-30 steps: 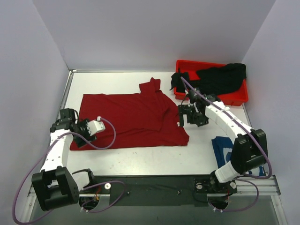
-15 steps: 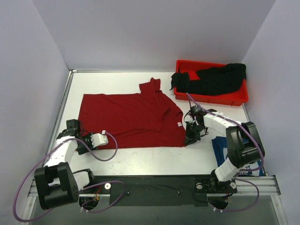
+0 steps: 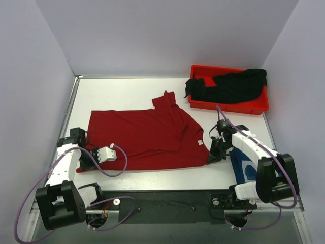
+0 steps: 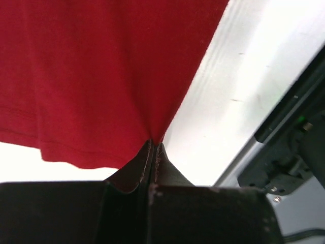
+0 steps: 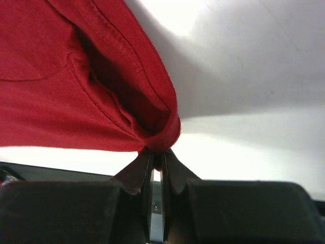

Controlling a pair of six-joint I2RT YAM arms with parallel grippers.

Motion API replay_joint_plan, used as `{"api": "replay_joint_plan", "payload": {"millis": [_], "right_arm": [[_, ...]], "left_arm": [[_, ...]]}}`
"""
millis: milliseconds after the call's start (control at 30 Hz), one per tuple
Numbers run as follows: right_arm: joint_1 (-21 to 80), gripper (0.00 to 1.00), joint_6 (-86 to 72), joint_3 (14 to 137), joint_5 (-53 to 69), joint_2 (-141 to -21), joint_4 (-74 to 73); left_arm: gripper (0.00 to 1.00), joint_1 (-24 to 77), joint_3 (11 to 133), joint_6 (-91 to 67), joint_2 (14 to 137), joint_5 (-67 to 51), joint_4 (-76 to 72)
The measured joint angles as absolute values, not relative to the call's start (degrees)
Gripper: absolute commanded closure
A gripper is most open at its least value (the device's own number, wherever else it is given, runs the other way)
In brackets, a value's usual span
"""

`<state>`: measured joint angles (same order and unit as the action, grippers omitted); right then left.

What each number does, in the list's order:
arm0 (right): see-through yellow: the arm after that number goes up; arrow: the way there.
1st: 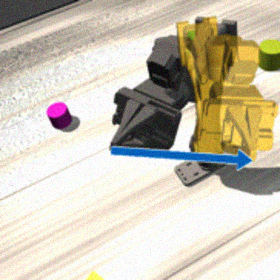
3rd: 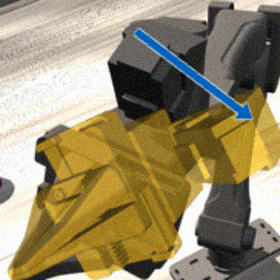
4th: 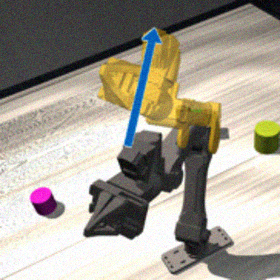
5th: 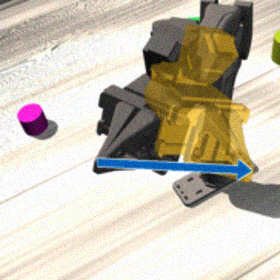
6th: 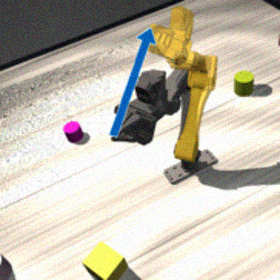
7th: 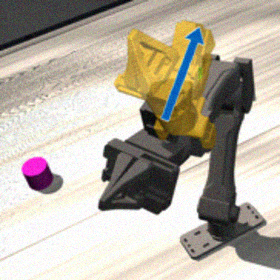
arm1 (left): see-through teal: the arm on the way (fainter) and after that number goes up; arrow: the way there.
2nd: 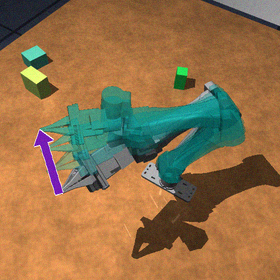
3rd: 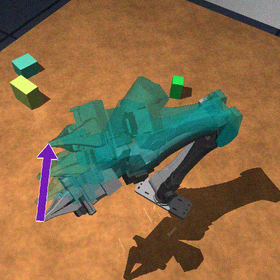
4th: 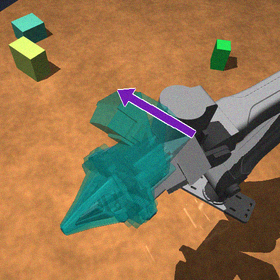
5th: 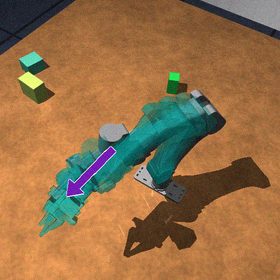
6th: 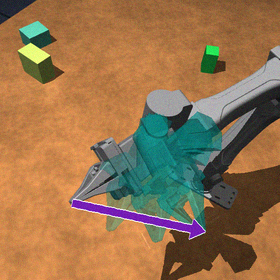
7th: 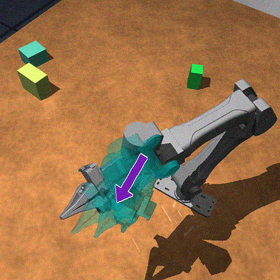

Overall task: Fold and stack the t-shirts
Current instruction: Fold the flattened tshirt in 1/3 of the way

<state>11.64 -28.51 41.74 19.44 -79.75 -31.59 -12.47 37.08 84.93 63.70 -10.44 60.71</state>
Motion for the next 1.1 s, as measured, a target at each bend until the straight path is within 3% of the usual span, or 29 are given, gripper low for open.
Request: {"api": "replay_joint_plan", "payload": {"millis": [33,67,100,133,167,267,333,367,400,433,467,633,867,1100], "right_arm": [[11.6,0.98,-28.9,41.1,19.0,-78.5,-32.5],[11.6,0.85,-29.6,40.3,18.3,-76.6,-33.4],[11.4,0.56,-30.4,39.5,17.6,-74.5,-34.3],[11.0,0.5,-31.3,38.9,17.1,-72.7,-35.2],[10.3,0.45,-32.2,38.7,16.4,-71.3,-35.9],[8.6,0.43,-33.3,38.6,13.5,-69.8,-37.2],[8.4,0.51,-33.7,39.2,10.0,-68.7,-38.3],[8.8,0.71,-33.8,39.9,8.5,-68.0,-38.7],[9.8,0.79,-33.6,41.1,6.5,-67.0,-38.8],[11.6,0.98,-32.8,42.7,4.7,-66.1,-38.3],[14.0,1.0,-31.9,44.3,3.9,-65.3,-37.1],[22.0,1.0,-27.2,51.6,10.9,-70.9,-27.6],[22.1,1.0,-26.1,53.3,17.8,-90.3,-19.6],[22.6,1.0,-26.1,57.0,21.8,-99.2,-15.0]], "left_arm": [[0.86,-12.5,38.2,85.2,63.5,-10.8,62.7],[0.72,-12.4,39.1,85.3,63.4,-11.2,64.3],[0.4,-12.4,39.6,85.6,63.3,-11.4,65.2],[0.24,-12.3,39.8,85.9,63.3,-11.6,66.2],[0.17,-12.2,39.9,86.2,63.3,-11.5,67.1],[0.14,-12.0,40.4,86.7,63.5,-11.2,70.3],[0.13,-11.8,41.5,86.8,63.5,-11.0,72.2],[0.12,-11.7,42.3,86.6,63.5,-11.0,72.5],[0.12,-11.7,43.3,86.1,63.5,-11.0,72.5],[0.11,-11.7,44.3,85.2,63.5,-11.2,72.0],[0.1,-11.7,45.2,83.9,63.5,-11.5,70.9],[0.09,-11.5,47.2,71.5,63.6,-15.4,59.6],[0.08,-10.2,47.3,58.5,63.5,-18.4,49.3],[0.07,-9.5,47.1,55.6,63.2,-17.9,47.4]]}}
